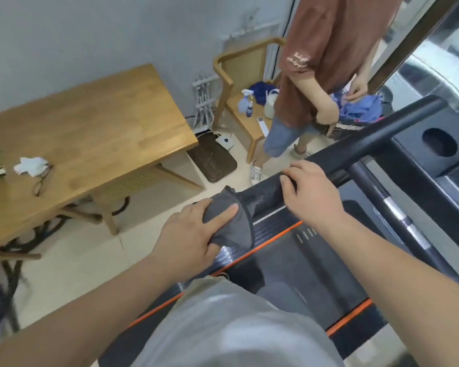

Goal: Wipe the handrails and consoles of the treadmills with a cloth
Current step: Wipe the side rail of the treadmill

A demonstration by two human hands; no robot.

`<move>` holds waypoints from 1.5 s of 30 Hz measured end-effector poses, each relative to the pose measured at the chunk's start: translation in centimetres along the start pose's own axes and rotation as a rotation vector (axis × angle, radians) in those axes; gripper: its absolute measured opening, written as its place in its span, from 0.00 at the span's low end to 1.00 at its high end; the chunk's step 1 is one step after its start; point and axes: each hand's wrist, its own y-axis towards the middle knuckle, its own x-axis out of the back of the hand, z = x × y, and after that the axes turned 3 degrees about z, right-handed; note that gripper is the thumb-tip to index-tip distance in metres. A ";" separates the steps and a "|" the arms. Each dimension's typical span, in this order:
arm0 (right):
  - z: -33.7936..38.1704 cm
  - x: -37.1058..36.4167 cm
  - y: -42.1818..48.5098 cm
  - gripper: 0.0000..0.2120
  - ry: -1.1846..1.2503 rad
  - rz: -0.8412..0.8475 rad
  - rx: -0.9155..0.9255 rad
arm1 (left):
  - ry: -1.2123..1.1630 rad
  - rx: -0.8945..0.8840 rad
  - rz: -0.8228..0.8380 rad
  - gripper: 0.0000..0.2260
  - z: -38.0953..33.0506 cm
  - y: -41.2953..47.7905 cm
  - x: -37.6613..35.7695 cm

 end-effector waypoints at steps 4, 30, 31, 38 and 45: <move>-1.2 0.9 0.2 0.13 -0.023 -0.009 0.040 | -0.085 0.104 0.040 0.28 -3.0 6.9 0.4; -17.0 5.4 -5.7 0.10 0.233 -0.080 -0.634 | 0.411 -0.807 0.104 0.26 -21.4 31.8 2.3; -16.9 5.6 -5.7 0.09 0.242 -0.073 -0.647 | 0.381 -0.780 0.125 0.25 -22.1 32.2 2.3; -16.6 6.4 -5.1 0.15 0.319 -0.119 -0.648 | 0.539 -1.119 0.202 0.31 -18.2 31.5 3.5; -16.1 6.2 -4.4 0.14 0.319 -0.124 -0.633 | 0.434 -0.734 0.122 0.27 -20.5 30.7 2.1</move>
